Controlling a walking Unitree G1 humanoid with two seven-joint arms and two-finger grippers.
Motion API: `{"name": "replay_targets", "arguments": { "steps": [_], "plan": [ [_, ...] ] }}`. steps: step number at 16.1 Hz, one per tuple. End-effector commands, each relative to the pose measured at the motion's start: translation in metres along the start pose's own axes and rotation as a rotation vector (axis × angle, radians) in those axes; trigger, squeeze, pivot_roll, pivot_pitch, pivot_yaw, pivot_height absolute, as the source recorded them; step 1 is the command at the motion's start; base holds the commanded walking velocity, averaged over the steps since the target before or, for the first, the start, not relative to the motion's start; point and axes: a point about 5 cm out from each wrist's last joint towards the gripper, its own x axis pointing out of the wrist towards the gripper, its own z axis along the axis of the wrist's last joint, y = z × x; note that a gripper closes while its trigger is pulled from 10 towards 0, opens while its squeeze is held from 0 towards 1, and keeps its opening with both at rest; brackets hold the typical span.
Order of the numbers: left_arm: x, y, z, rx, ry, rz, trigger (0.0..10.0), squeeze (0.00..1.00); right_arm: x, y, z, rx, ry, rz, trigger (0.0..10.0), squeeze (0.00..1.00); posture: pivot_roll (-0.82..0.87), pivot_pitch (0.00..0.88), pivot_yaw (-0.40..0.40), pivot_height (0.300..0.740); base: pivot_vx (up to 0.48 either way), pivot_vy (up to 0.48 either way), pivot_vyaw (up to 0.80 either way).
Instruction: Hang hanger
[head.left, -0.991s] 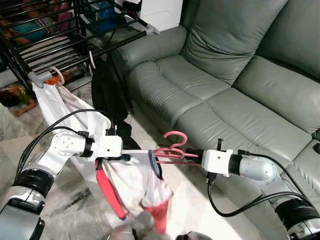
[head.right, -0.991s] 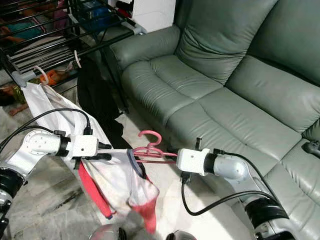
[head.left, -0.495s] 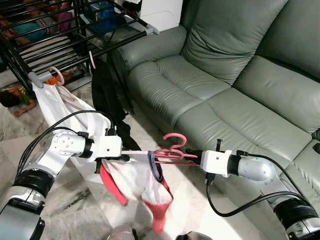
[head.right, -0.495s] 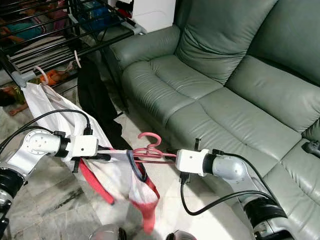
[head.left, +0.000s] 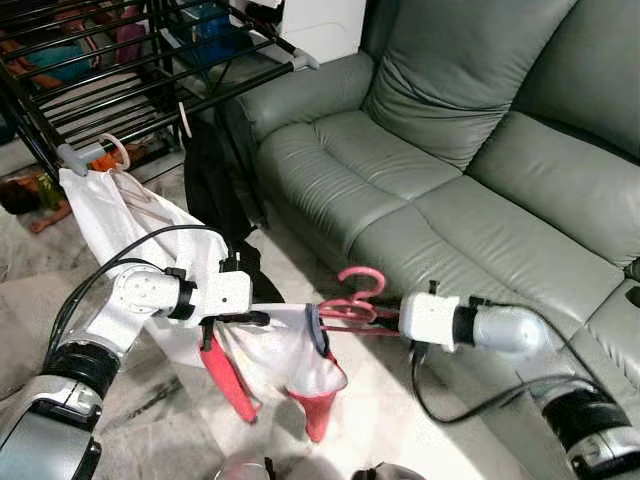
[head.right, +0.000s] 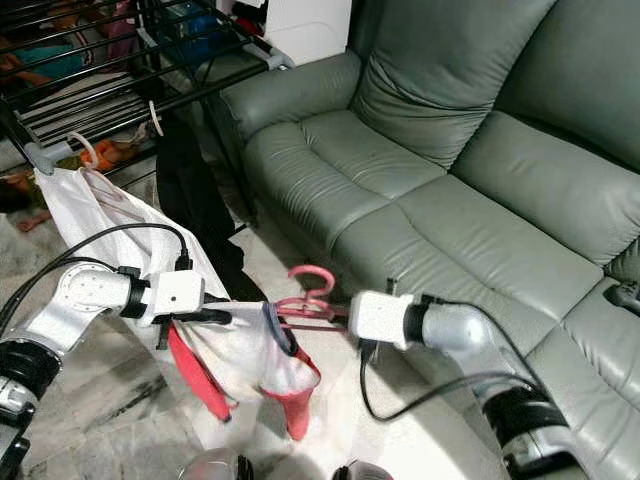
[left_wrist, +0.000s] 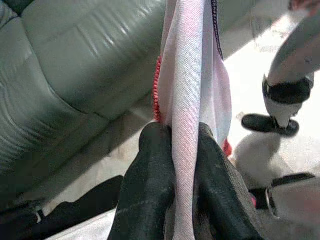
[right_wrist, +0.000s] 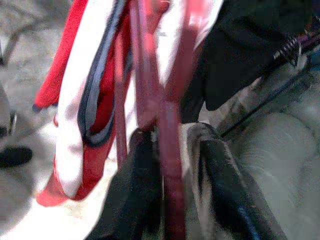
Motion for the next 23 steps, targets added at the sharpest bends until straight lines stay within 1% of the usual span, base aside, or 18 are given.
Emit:
{"name": "replay_targets", "arguments": {
  "steps": [1, 2, 3, 4, 7, 8, 10, 11, 12, 13, 14, 15, 16, 18, 19, 20, 22, 23],
  "plan": [
    [-0.006, 0.004, -0.001, -0.079, -0.053, 0.063, 0.0, 0.0, -0.005, -0.014, 0.008, 0.003, -0.02, 0.011, 10.0, 1.0, -0.04, 0.0, 0.048, 0.74, 0.0, 0.0, 0.0],
    [-0.005, 0.001, -0.005, -0.127, -0.065, 0.072, 0.0, 0.0, -0.011, -0.023, 0.011, 0.009, -0.018, 0.023, 10.0, 1.0, -0.04, 0.0, 0.048, 0.74, 0.0, 0.0, 0.0],
    [-0.005, -0.005, -0.01, -0.152, -0.058, 0.058, 0.0, 0.0, -0.018, -0.032, 0.013, 0.028, -0.01, 0.051, 10.0, 1.0, -0.04, 0.0, 0.048, 0.74, 0.0, 0.0, 0.0],
    [-0.004, -0.008, -0.012, -0.18, -0.064, 0.055, 0.0, 0.0, -0.024, -0.037, 0.016, 0.026, 0.001, 0.077, 10.0, 1.0, -0.04, 0.0, 0.048, 0.74, 0.0, 0.0, 0.0],
    [-0.003, -0.011, -0.017, -0.268, -0.097, 0.096, 0.0, 0.0, -0.046, -0.052, 0.021, 0.058, 0.044, 0.169, 10.0, 1.0, -0.04, 0.0, 0.047, 0.74, 0.0, 0.0, 0.0],
    [-0.002, -0.011, -0.018, -0.281, -0.099, 0.103, 0.0, 0.0, -0.051, -0.055, 0.022, 0.073, 0.046, 0.181, 10.0, 1.0, -0.04, 0.0, 0.047, 0.74, 0.0, 0.0, 0.0],
    [-0.002, -0.013, -0.021, -0.338, -0.118, 0.136, 0.0, 0.0, -0.061, -0.065, 0.029, 0.144, 0.002, 0.167, 10.0, 1.0, -0.04, 0.0, 0.047, 0.74, 0.0, 0.0, 0.0],
    [-0.002, -0.012, -0.024, -0.372, -0.134, 0.199, 0.0, 0.0, -0.065, -0.076, 0.038, 0.208, -0.09, 0.098, 10.0, 1.0, -0.04, 0.0, 0.048, 0.74, 0.0, 0.0, 0.0],
    [-0.002, -0.01, -0.025, -0.384, -0.142, 0.228, 0.0, 0.0, -0.065, -0.082, 0.042, 0.217, -0.132, 0.044, 10.0, 1.0, -0.04, 0.0, 0.048, 0.74, 0.0, 0.0, 0.0],
    [-0.002, -0.007, -0.026, -0.404, -0.148, 0.294, 0.0, 0.0, -0.062, -0.097, 0.05, 0.238, -0.228, -0.118, 10.0, 1.0, -0.04, 0.0, 0.047, 0.74, 0.0, 0.0, 0.0],
    [-0.002, -0.002, -0.027, -0.448, -0.173, 0.381, 0.0, 0.0, -0.061, -0.11, 0.052, 0.243, -0.267, -0.289, 10.0, 1.0, -0.04, 0.0, 0.049, 0.74, 0.0, 0.0, 0.0],
    [-0.002, 0.003, -0.027, -0.482, -0.198, 0.442, 0.0, 0.0, -0.061, -0.115, 0.053, 0.244, -0.283, -0.371, 10.0, 1.0, -0.04, 0.0, 0.049, 0.74, 0.0, 0.0, 0.0],
    [-0.003, 0.007, -0.025, -0.499, -0.215, 0.486, 0.0, 0.0, -0.06, -0.116, 0.053, 0.27, -0.305, -0.404, 10.0, 1.0, -0.04, 0.0, 0.05, 0.74, 0.0, 0.0, 0.0],
    [-0.005, 0.017, -0.023, -0.536, -0.235, 0.569, 0.0, 0.0, -0.055, -0.108, 0.055, 0.368, -0.373, -0.404, 10.0, 1.0, -0.03, 0.0, 0.051, 0.74, 0.0, 0.0, 0.0],
    [-0.009, 0.022, -0.022, -0.548, -0.249, 0.604, 0.0, 0.0, -0.051, -0.098, 0.057, 0.467, -0.434, -0.362, 10.0, 1.0, -0.03, 0.0, 0.052, 0.74, 0.0, 0.0, 0.0],
    [-0.016, 0.031, -0.014, -0.544, -0.306, 0.615, 0.0, 0.0, -0.042, -0.073, 0.058, 0.584, -0.485, -0.249, 10.0, 1.0, -0.03, 0.0, 0.058, 0.74, 0.0, 0.0, 0.0],
    [-0.021, 0.037, -0.003, -0.509, -0.349, 0.593, 0.0, 0.0, -0.036, -0.054, 0.053, 0.642, -0.478, -0.173, 10.0, 1.0, -0.03, 0.0, 0.061, 0.74, 0.0, 0.0, 0.0],
    [-0.03, 0.044, 0.019, -0.419, -0.411, 0.524, 0.0, 0.0, -0.024, -0.03, 0.037, 0.723, -0.419, -0.133, 10.0, 1.0, -0.02, 0.0, 0.064, 0.74, 0.0, 0.0, 0.0]
  ]
}}
